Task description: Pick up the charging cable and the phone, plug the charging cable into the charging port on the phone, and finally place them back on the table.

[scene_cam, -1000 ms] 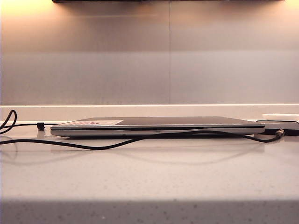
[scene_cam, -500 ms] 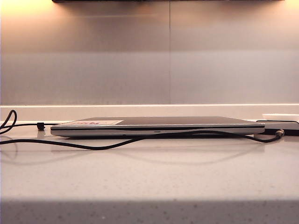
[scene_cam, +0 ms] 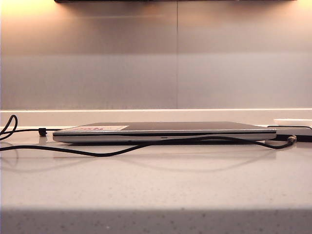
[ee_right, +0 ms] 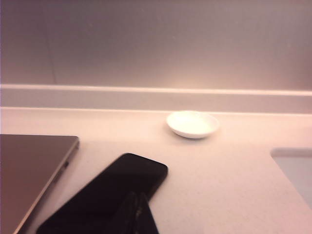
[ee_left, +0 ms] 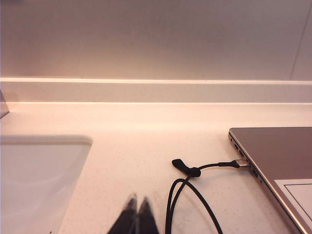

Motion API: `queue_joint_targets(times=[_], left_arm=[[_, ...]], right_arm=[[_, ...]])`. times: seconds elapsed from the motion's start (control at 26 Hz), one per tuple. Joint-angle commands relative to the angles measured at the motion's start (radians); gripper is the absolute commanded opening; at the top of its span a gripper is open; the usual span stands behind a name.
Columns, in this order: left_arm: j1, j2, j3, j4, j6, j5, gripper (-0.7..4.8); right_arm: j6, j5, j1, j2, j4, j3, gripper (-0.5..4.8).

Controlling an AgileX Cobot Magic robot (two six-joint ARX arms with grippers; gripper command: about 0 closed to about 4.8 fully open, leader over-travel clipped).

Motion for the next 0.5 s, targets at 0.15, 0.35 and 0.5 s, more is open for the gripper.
queue_joint_targets(times=[0.15, 0.35, 0.5], left_arm=[[0.001, 0.001, 0.004, 0.008, 0.002, 0.003, -0.05], [0.001, 0.001, 0.004, 0.008, 0.002, 0.003, -0.05], [0.001, 0.001, 0.004, 0.008, 0.002, 0.003, -0.05]], right_arm=[[-0.002, 0.005, 0.003, -0.062, 0.031, -0.046, -0.01], [-0.001, 0.021, 0.003, -0.062, 0.032, -0.052, -0.01], [-0.001, 0.038, 0.003, -0.062, 0.032, -0.052, -0.01]])
